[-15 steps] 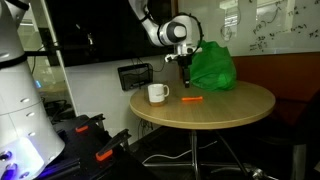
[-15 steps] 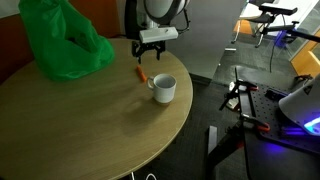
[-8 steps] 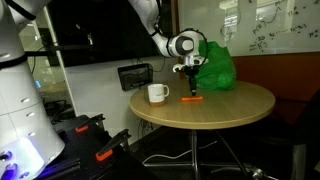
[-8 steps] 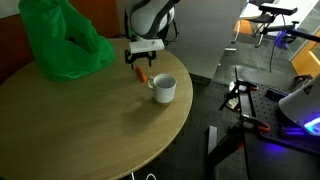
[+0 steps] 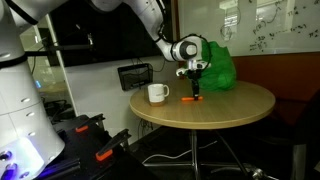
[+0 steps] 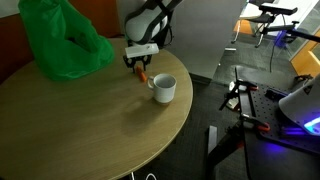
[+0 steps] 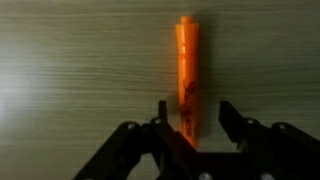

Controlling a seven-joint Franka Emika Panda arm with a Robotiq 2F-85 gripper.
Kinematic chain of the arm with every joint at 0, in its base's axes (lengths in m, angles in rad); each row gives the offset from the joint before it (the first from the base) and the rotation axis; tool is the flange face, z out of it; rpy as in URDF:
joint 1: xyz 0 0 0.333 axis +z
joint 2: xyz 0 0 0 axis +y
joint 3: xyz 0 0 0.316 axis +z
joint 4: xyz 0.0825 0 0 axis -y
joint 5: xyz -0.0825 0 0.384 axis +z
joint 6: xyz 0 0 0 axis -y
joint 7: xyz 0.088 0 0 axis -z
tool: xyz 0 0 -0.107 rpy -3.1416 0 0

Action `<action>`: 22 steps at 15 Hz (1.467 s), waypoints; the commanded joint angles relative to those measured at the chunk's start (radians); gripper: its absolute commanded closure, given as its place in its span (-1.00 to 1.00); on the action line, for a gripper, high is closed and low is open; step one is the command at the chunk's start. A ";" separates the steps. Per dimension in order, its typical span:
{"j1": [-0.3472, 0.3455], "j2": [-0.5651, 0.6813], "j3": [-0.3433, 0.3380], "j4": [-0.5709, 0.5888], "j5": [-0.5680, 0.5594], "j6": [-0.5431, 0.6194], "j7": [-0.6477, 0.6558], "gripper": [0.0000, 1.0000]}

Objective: Put the orange sharpie in the mug

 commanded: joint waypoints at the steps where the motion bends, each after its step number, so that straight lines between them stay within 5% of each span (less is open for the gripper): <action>1: 0.011 0.033 -0.021 0.061 0.015 -0.060 0.028 0.43; 5: 0.060 0.045 -0.080 0.085 -0.021 -0.108 0.158 1.00; 10: 0.179 -0.038 -0.193 0.005 -0.156 -0.110 0.345 0.90; 16: 0.348 -0.127 -0.339 -0.087 -0.438 -0.145 0.730 0.90; 20: 0.405 -0.180 -0.370 -0.150 -0.607 -0.173 1.037 0.90; 22: 0.380 -0.225 -0.321 -0.177 -0.663 -0.228 1.043 0.90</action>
